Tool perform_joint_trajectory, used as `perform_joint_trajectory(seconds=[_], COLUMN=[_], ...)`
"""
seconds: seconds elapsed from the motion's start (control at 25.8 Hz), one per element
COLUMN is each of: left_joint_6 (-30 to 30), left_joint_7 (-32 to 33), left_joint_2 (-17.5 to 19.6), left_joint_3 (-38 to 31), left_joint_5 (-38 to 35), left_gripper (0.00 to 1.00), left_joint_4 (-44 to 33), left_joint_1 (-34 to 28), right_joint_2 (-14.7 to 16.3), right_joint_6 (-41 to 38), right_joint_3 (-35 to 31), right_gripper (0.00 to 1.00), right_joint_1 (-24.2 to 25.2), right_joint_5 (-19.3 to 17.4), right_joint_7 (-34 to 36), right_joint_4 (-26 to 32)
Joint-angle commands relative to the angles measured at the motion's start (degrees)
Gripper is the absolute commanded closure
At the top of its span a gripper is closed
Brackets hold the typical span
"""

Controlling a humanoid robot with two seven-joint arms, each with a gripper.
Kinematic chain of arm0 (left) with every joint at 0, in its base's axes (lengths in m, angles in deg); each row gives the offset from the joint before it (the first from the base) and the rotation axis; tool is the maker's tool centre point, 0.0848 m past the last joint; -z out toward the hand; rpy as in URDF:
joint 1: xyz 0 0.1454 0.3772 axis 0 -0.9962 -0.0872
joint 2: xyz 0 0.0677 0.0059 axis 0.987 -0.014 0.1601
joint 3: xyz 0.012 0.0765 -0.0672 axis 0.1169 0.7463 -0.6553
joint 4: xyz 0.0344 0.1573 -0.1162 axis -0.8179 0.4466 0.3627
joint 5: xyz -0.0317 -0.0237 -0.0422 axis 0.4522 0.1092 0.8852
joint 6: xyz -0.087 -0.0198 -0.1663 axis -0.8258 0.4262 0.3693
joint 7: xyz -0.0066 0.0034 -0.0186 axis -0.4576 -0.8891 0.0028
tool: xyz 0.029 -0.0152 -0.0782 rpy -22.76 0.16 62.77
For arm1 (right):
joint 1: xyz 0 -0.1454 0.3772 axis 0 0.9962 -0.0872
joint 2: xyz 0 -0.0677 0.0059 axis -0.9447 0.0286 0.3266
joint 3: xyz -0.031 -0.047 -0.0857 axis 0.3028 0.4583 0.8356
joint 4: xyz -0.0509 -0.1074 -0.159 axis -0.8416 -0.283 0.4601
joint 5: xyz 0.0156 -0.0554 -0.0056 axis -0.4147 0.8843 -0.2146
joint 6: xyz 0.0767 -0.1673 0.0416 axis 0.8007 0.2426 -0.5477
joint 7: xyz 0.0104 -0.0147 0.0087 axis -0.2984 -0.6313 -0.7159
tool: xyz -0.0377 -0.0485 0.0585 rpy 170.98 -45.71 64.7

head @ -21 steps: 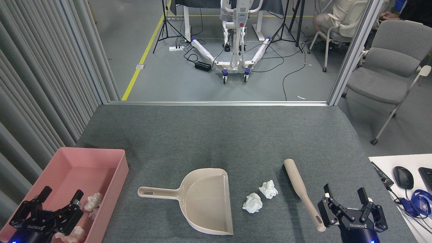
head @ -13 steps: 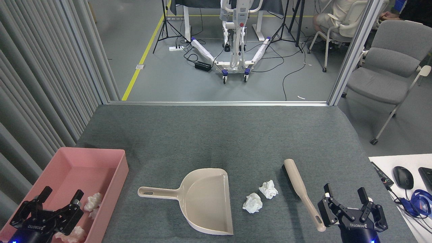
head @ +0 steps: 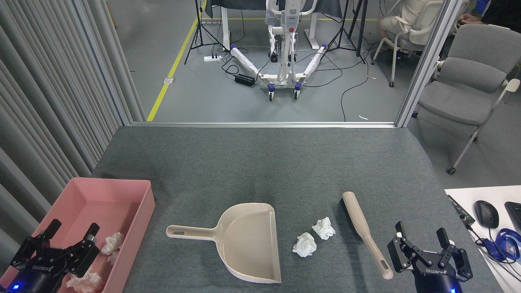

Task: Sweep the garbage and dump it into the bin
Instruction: 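Raise the left gripper out of the pink bin toward the dustpan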

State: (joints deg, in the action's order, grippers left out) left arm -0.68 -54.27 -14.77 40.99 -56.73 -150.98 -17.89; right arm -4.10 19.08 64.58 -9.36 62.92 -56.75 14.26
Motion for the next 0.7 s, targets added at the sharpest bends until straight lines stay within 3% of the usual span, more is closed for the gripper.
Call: perform_joint_trajectory(seconds=[0.0,0.66], left_joint_6=[0.0,0.2], left_joint_7=[0.0,0.3], left_joint_2=[0.0,0.3], left_joint_3=[-0.2,0.0], left_joint_5=[0.1,0.2], left_gripper=[0.00,0.00], left_joint_4=[-0.1,0.5], left_joint_1=[0.1,2.7], right_joint_2=[1.2,-1.2], right_joint_6=[0.3,0.1], right_joint_3=[0.0,0.7], right_gripper=[0.02,0.02], right_joint_1=[0.0,0.4], right_joint_5=[-0.3,0.3], right_joint_7=[0.0,0.5], right_joint_4=[0.0,-2.8])
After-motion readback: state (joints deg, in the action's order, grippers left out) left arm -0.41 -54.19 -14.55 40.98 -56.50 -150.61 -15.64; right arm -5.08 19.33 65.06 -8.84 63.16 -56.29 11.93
